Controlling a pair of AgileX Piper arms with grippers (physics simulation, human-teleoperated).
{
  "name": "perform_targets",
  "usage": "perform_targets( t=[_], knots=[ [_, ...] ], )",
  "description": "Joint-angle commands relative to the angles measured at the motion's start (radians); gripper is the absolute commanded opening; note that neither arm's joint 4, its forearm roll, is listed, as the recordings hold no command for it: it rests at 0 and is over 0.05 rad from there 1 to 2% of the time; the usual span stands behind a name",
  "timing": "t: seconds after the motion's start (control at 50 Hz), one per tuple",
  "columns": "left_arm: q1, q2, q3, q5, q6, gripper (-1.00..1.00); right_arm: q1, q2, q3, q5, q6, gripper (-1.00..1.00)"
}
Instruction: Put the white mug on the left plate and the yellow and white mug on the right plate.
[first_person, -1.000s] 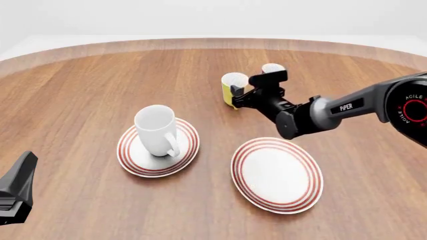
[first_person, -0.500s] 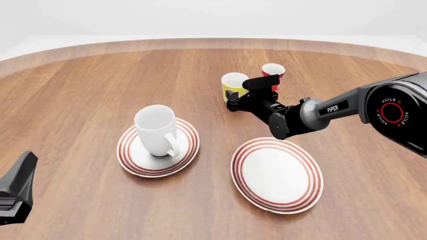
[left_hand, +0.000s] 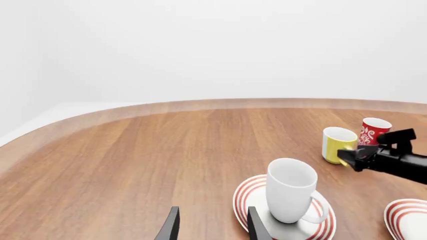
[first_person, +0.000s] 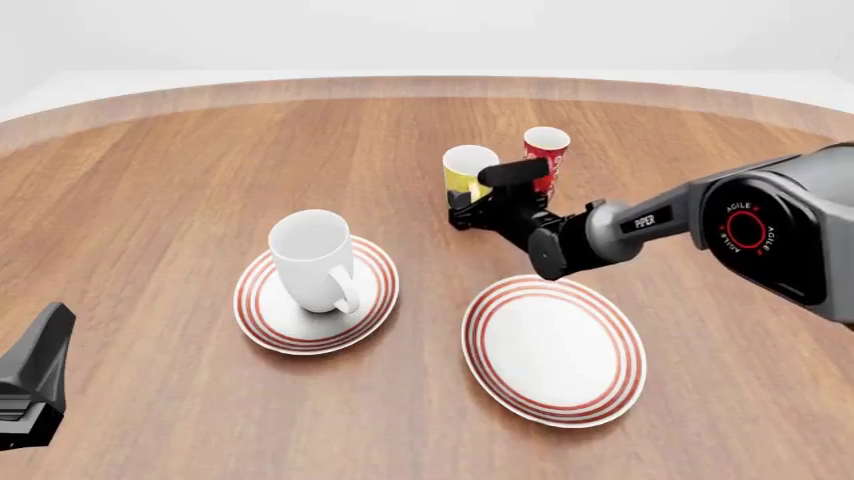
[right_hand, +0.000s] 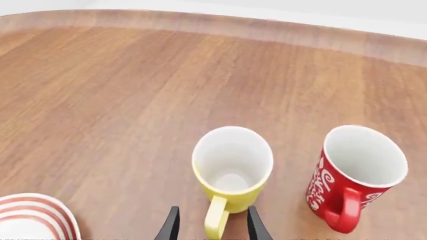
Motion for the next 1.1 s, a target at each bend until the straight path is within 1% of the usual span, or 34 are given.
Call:
perform_targets(
  t=[0.02,0.42,0.44,0.6,0.66,0.82,1.02,1.1],
  knots=[
    [0.0,0.0,0.0,0.0,0.0,1.0,0.0,0.027,-0.012,0.01,0.005,1.0],
    [0.0,0.0,0.0,0.0,0.0,1.0,-0.004,0.033,-0.008,0.011,0.01,1.0],
    [0.0,0.0,0.0,0.0,0.0,1.0,-0.005,0.033,-0.008,0.009,0.012,-1.0],
    [0.0,0.0,0.0,0.0,0.0,1.0,-0.005,0.025,0.005,-0.007,0.015,-1.0],
    [0.0,0.0,0.0,0.0,0.0,1.0,-0.009,0.005,0.026,-0.024,0.012,-1.0],
    [0.0,0.0,0.0,0.0,0.0,1.0,-0.008,-0.054,0.085,-0.056,-0.006,-1.0],
    [0.0,0.0,0.0,0.0,0.0,1.0,0.008,-0.117,0.145,-0.072,-0.034,-1.0],
    [0.0,0.0,0.0,0.0,0.0,1.0,0.012,-0.14,0.165,-0.074,-0.034,-1.0]
  ],
)
